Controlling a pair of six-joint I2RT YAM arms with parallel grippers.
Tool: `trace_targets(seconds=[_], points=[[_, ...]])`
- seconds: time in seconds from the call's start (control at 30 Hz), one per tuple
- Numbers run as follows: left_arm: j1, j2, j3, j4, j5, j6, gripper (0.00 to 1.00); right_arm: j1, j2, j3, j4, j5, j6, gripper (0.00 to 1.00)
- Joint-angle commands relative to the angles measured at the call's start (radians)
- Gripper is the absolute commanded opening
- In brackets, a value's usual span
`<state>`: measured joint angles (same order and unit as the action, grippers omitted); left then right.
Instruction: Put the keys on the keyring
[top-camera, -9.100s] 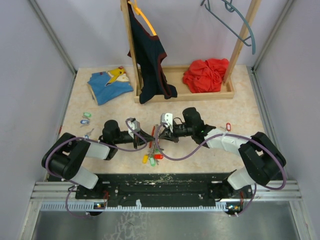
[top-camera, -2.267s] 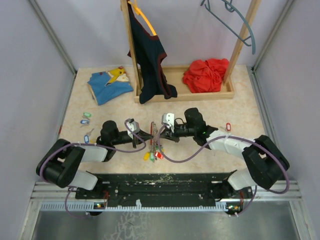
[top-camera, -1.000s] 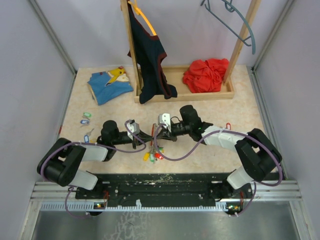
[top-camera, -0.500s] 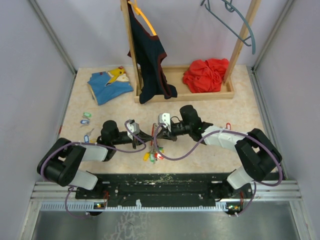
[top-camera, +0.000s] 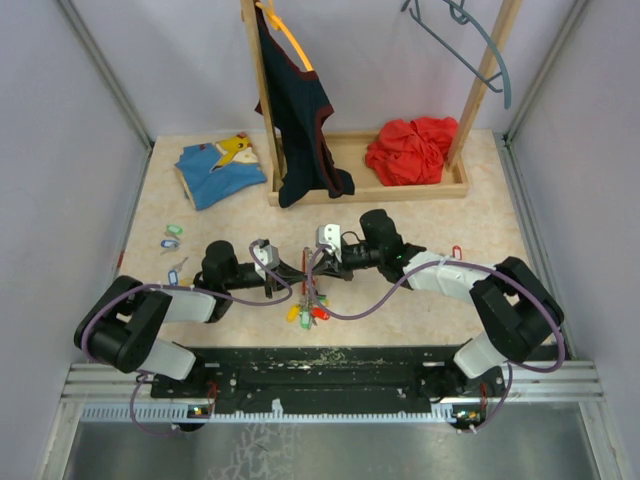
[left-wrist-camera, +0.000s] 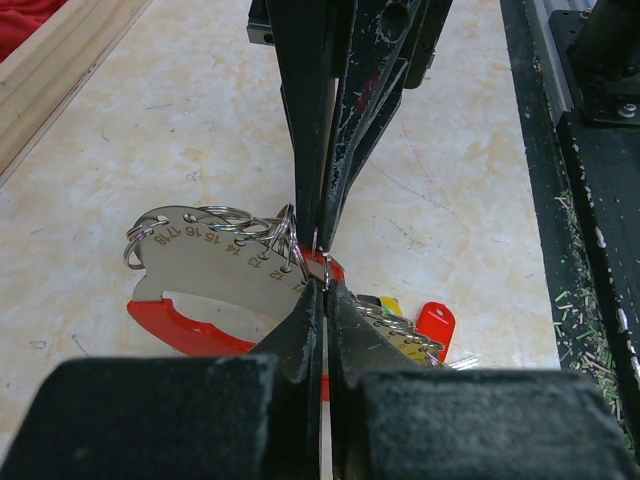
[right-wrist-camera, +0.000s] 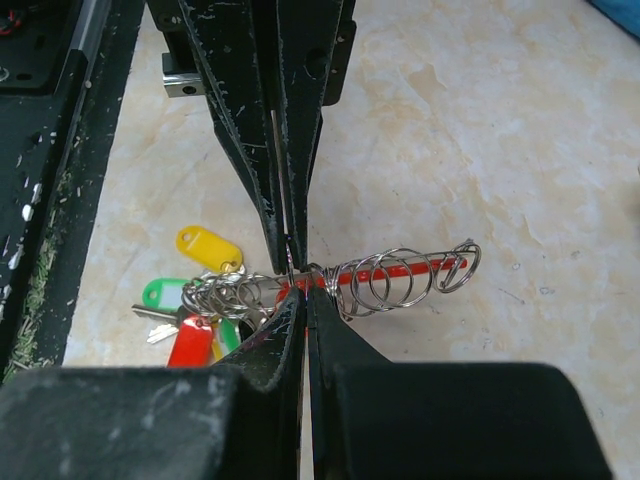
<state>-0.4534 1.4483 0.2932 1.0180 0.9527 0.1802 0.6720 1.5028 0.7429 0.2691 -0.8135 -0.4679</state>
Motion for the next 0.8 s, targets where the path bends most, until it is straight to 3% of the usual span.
trace_targets(seconds=[0.0, 0.77], points=[[0.002, -0.002, 0.007, 0.048, 0.018, -0.001, 0.00, 0.002, -0.035, 0.037, 0.013, -0.061, -0.017, 0.00], [0.002, -0.008, 0.004, 0.044, 0.016, 0.005, 0.00, -0.019, -0.039, 0.026, 0.036, -0.061, 0.015, 0.00]])
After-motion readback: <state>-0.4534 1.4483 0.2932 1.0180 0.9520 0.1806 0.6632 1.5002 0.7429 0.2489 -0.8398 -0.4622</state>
